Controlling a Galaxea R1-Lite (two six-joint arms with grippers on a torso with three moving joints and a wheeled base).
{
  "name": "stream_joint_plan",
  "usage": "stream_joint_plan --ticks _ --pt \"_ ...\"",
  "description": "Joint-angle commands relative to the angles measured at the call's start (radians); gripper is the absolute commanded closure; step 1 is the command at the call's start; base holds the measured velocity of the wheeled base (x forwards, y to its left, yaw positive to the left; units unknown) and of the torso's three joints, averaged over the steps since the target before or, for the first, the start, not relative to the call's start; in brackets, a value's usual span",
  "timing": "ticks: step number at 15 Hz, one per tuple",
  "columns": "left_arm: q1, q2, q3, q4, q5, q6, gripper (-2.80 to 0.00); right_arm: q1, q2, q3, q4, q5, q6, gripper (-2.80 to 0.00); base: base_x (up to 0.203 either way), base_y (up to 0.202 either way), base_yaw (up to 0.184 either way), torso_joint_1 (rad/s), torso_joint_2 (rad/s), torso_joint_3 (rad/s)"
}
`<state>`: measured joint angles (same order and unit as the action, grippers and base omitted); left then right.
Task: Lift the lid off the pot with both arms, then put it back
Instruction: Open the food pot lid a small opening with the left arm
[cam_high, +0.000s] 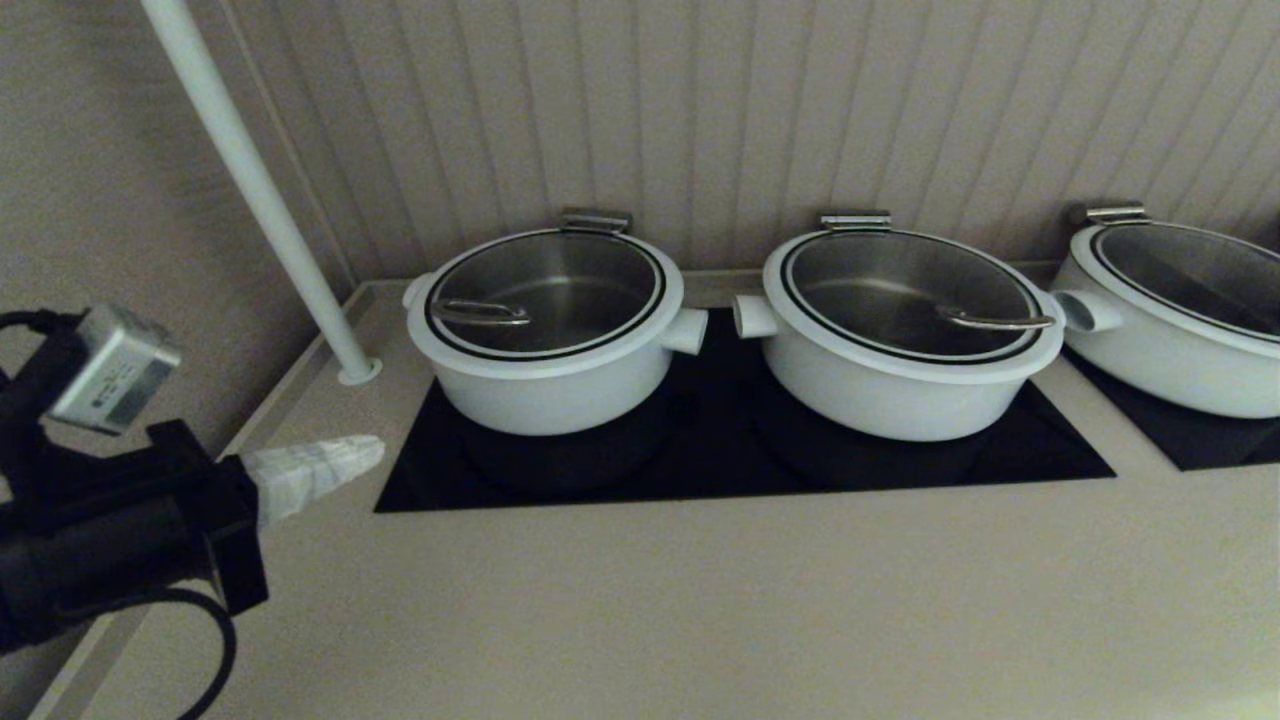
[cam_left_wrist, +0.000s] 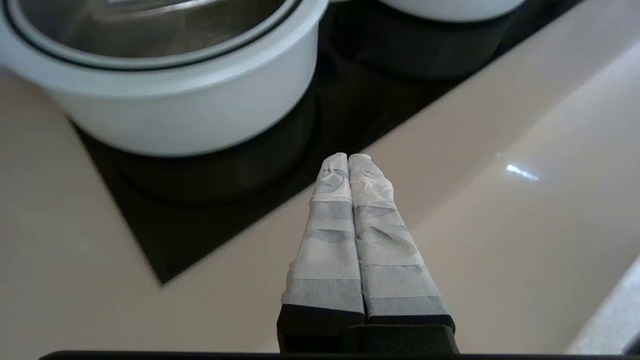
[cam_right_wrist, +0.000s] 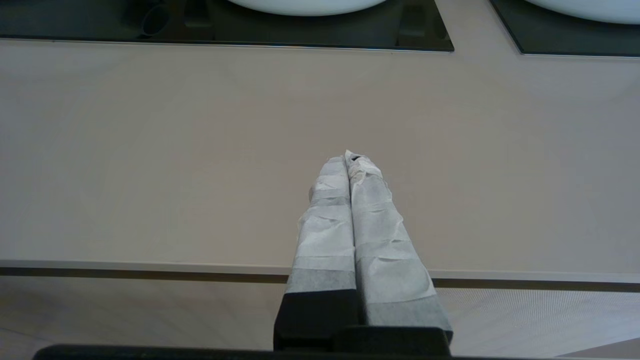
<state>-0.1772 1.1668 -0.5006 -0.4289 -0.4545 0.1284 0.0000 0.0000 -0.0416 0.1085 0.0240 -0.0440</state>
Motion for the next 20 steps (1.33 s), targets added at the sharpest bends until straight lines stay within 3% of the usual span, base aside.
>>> stream_joint_plan --ticks 1,4,20 --pt "-0.009 0.104 -0.001 -0.072 -0.001 -0.011 0.00 0.000 0.002 0.000 0.000 0.001 0.000 0.00 0.000 0.000 0.000 0.000 0.00 0.000" --pt "-0.012 0.192 -0.007 -0.166 0.001 -0.034 0.00 0.000 0.002 0.000 0.000 0.001 0.000 0.00 0.000 0.000 0.000 0.000 0.00 0.000" --pt "-0.031 0.314 -0.038 -0.173 0.003 -0.039 0.00 0.000 0.002 0.000 0.000 0.001 0.000 0.00 0.000 0.000 0.000 0.000 0.00 0.000"
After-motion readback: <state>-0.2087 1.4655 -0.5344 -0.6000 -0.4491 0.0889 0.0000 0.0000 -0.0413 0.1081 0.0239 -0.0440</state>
